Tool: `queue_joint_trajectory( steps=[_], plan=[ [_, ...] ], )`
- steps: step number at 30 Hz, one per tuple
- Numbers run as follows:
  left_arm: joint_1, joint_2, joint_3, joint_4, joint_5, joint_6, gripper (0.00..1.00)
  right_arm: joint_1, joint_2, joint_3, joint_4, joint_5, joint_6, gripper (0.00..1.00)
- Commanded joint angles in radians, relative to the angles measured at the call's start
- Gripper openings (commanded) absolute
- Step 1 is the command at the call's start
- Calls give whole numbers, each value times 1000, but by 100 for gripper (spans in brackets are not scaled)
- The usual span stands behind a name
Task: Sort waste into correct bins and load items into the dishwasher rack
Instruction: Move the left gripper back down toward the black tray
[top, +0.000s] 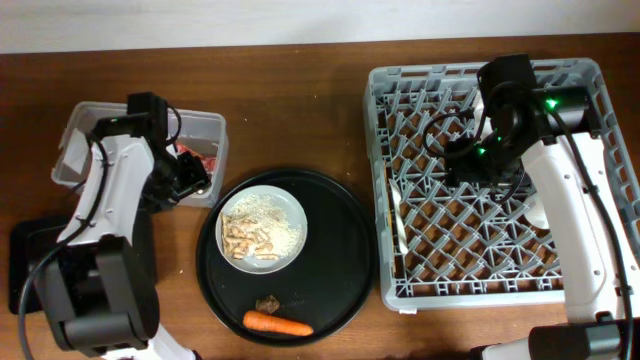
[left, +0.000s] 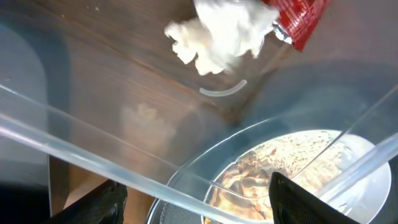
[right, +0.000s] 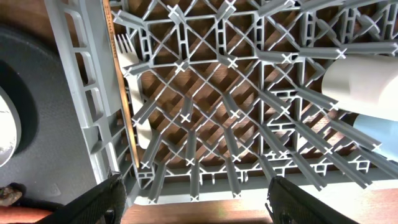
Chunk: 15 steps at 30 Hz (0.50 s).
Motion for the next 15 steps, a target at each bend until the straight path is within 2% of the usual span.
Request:
queue_joint_trajectory(
  steps=[1, 6, 8, 11, 15],
  plan=[
    [5, -5, 8, -4, -22, 17, 73, -8, 2, -4, -3, -2, -7, 76],
    [5, -121, 85, -46, -76, 16, 79, -8, 2, -4, -3, -2, -7, 76],
    [22, -202, 86, -96, -112, -55, 79, -8, 2, -4, -3, -2, -7, 76],
    [68, -227, 84, -196, -193, -124, 77, -8, 2, -4, -2, -2, -7, 76],
    [187, -227, -57, -164, -194, -176, 74, -8, 2, -4, -3, -2, -7, 76]
  ],
)
